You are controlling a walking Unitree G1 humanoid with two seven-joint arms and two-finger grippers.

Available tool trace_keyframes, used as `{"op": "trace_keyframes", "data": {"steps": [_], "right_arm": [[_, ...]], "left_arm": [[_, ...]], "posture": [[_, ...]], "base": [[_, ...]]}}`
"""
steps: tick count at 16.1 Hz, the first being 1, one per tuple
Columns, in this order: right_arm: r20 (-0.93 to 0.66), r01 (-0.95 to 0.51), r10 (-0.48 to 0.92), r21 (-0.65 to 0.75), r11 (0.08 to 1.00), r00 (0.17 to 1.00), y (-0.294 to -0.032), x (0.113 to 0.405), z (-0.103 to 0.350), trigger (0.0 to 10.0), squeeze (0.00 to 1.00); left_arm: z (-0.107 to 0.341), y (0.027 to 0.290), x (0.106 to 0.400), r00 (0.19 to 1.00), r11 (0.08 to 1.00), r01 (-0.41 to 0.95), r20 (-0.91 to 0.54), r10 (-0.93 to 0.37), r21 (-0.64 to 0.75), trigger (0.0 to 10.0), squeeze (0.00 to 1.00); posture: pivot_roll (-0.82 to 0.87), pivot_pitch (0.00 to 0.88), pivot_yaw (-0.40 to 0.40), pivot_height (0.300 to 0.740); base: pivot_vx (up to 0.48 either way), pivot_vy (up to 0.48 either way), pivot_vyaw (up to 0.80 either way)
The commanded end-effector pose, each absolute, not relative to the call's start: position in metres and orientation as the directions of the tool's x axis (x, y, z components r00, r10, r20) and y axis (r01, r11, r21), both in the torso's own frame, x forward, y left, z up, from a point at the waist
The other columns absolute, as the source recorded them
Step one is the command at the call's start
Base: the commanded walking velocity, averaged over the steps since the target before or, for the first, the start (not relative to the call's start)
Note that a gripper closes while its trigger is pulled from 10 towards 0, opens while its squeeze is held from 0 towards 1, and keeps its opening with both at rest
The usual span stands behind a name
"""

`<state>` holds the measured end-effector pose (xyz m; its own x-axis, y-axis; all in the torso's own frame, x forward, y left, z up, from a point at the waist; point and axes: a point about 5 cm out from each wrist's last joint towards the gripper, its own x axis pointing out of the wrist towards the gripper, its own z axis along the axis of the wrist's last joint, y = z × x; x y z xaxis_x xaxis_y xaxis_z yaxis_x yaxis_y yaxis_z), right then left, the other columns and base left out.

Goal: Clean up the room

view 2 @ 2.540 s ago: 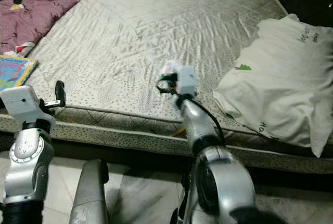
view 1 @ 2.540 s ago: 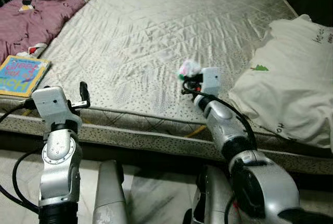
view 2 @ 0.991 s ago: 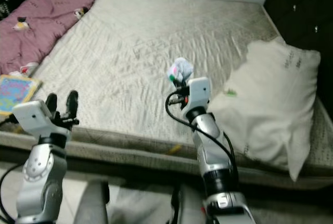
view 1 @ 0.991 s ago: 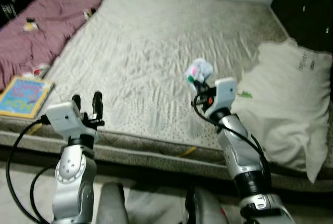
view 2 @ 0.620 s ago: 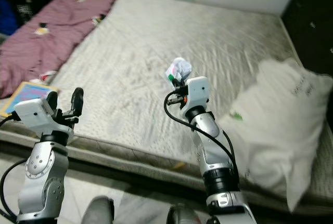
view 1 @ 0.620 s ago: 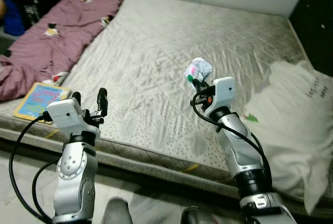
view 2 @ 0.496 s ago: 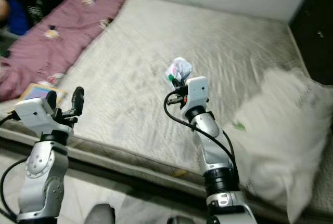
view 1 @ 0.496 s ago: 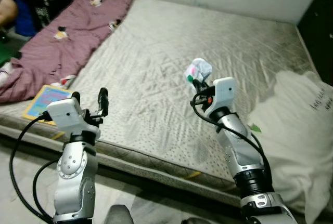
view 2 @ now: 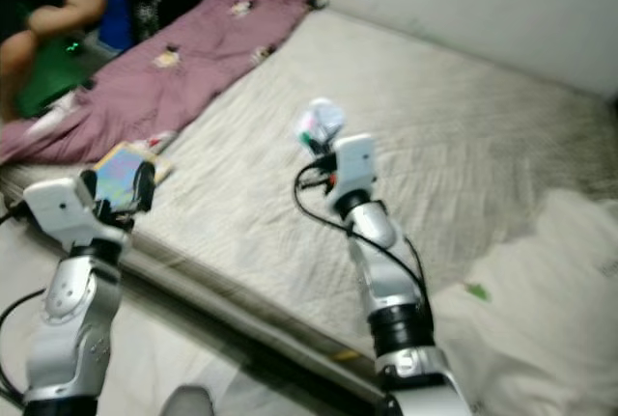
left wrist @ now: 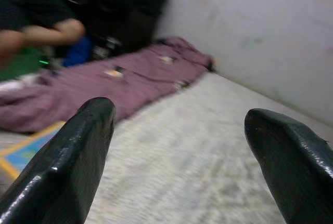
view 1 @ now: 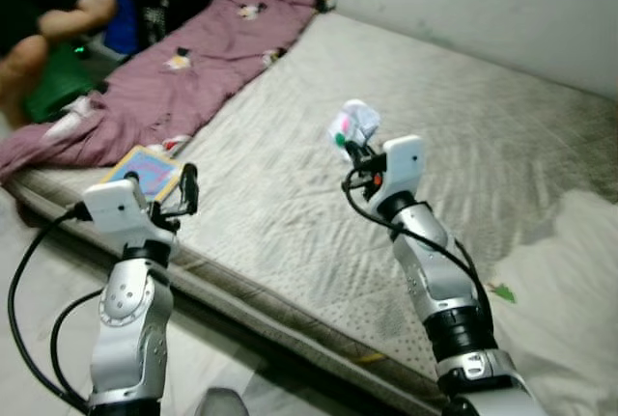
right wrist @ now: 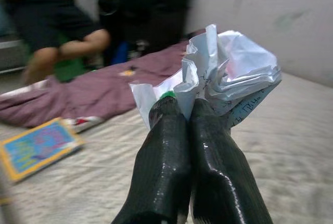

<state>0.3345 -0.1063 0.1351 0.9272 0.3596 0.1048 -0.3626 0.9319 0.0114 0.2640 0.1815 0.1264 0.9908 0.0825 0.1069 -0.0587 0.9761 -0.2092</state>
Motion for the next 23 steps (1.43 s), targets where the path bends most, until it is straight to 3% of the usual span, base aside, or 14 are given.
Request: {"op": "trace_keyframes", "data": {"steps": [1, 3, 4, 7, 10, 12, 13, 15, 17, 23], "right_arm": [[0.085, -0.333, 0.331, 0.01, 0.943, 0.94, -0.115, 0.335, 0.131, 10.0, 0.0], [0.07, -0.324, 0.323, 0.0, 0.946, 0.944, -0.117, 0.335, 0.129, 10.0, 0.0], [0.068, -0.32, 0.319, -0.004, 0.947, 0.945, -0.118, 0.335, 0.129, 10.0, 0.0], [0.062, -0.329, 0.329, -0.007, 0.944, 0.942, -0.119, 0.335, 0.128, 10.0, 0.0], [0.046, -0.39, 0.392, -0.038, 0.92, 0.919, -0.111, 0.34, 0.13, 10.0, 0.0], [0.048, -0.395, 0.396, -0.036, 0.918, 0.917, -0.11, 0.343, 0.132, 10.0, 0.0], [0.05, -0.395, 0.396, -0.037, 0.918, 0.917, -0.11, 0.343, 0.132, 10.0, 0.0], [0.053, -0.365, 0.366, -0.035, 0.93, 0.929, -0.113, 0.34, 0.129, 10.0, 0.0], [0.06, -0.324, 0.326, -0.031, 0.945, 0.944, -0.118, 0.334, 0.125, 10.0, 0.0], [0.078, -0.267, 0.273, -0.076, 0.961, 0.959, -0.127, 0.325, 0.125, 10.0, 0.0]], "left_arm": [[0.123, 0.173, 0.265, 0.995, 0.977, -0.029, 0.085, 0.048, -0.214, 10.0, 1.0], [0.114, 0.179, 0.268, 0.992, 0.978, -0.125, -0.001, 0.127, -0.165, 10.0, 1.0], [0.113, 0.181, 0.268, 0.989, 0.975, -0.145, 0.002, 0.148, -0.17, 10.0, 0.0], [0.118, 0.19, 0.263, 0.978, 0.969, -0.197, 0.046, 0.206, -0.151, 10.0, 0.0], [0.108, 0.196, 0.252, 0.954, 0.904, -0.296, -0.041, 0.298, -0.308, 10.0, 0.0], [0.103, 0.188, 0.25, 0.957, 0.888, -0.288, -0.076, 0.279, -0.36, 10.0, 0.0], [0.102, 0.185, 0.249, 0.959, 0.903, -0.283, -0.084, 0.27, -0.323, 10.0, 0.0], [0.112, 0.181, 0.254, 0.981, 0.981, -0.193, 0.009, 0.193, 0.021, 10.0, 0.0], [0.117, 0.178, 0.258, 0.992, 0.969, -0.119, 0.067, 0.107, 0.216, 10.0, 0.0], [0.114, 0.174, 0.266, 0.996, 0.974, -0.078, 0.049, 0.069, 0.213, 10.0, 0.0]], "posture": [[0.11, 0.0, -0.076, 0.74], [0.11, 0.0, -0.075, 0.74], [0.11, 0.0, -0.076, 0.74], [0.13, 0.0, -0.113, 0.74], [0.16, 0.0, -0.185, 0.74], [0.16, 0.0, -0.189, 0.74], [0.16, 0.0, -0.179, 0.74], [0.14, 0.0, -0.146, 0.74], [0.1, 0.0, -0.097, 0.74], [-0.01, 0.0, -0.019, 0.74]], "base": [[0.0, 0.0, 0.0], [0.0, 0.0, 0.0], [0.0, 0.0, 0.0], [0.0, 0.0, 0.0], [0.0, 0.0, 0.0], [0.0, 0.0, 0.0], [0.0, 0.0, 0.0], [0.0, 0.0, 0.0], [0.0, 0.0, 0.0], [0.0, 0.0, 0.0]]}}
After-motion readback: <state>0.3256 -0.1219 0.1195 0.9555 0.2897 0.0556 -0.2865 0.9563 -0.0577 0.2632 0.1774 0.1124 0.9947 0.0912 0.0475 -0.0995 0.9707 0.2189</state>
